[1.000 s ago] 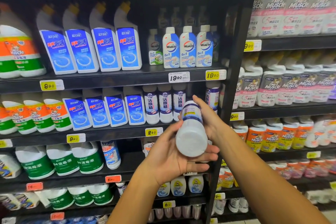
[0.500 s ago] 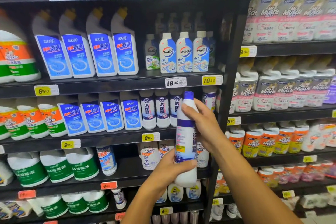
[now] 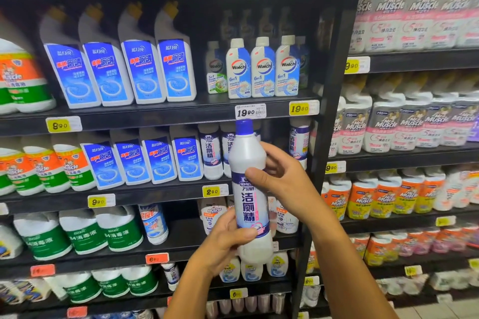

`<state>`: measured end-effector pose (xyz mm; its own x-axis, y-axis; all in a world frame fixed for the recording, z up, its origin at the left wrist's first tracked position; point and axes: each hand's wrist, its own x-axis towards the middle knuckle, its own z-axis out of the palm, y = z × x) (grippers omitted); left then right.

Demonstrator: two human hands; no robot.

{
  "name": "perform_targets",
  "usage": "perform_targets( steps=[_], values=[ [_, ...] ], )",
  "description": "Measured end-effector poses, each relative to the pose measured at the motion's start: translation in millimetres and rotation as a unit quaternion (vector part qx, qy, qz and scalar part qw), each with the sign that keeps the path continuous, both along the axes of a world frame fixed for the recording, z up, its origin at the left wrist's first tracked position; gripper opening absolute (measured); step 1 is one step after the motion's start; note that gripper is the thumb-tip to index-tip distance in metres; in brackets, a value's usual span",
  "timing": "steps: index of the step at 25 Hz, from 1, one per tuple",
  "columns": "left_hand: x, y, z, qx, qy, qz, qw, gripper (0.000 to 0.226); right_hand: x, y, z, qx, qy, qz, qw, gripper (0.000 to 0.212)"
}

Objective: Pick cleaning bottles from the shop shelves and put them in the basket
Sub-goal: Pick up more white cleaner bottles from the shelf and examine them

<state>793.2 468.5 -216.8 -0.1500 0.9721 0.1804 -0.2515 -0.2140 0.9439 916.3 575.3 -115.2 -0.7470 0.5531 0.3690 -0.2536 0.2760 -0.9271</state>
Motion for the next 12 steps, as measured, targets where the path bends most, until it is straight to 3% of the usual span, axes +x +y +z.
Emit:
perform_targets(
  steps=[2, 5, 9, 12],
  values=[
    [-8, 1, 7, -0.010, 0.134, 0.124, 0.983, 0.054, 3, 1, -6, 0.002, 0.012, -0.003, 1.000, 0.065],
    [-12, 6, 19, -0.018, 0.291, 0.231, 0.928, 0.048, 1, -3, -18, 0.036, 0.017, -0.024, 0.999, 0.076],
    [-6, 11, 23, -0.023, 0.354, 0.322, 0.878, 0.050, 2, -7, -22, 0.082, -0.009, -0.012, 0.997, 0.087],
    [-9, 12, 21, -0.003, 0.342, 0.357, 0.869, 0.051, 3, -12, -25, 0.118, -0.018, -0.026, 0.993, 0.086]
  ],
)
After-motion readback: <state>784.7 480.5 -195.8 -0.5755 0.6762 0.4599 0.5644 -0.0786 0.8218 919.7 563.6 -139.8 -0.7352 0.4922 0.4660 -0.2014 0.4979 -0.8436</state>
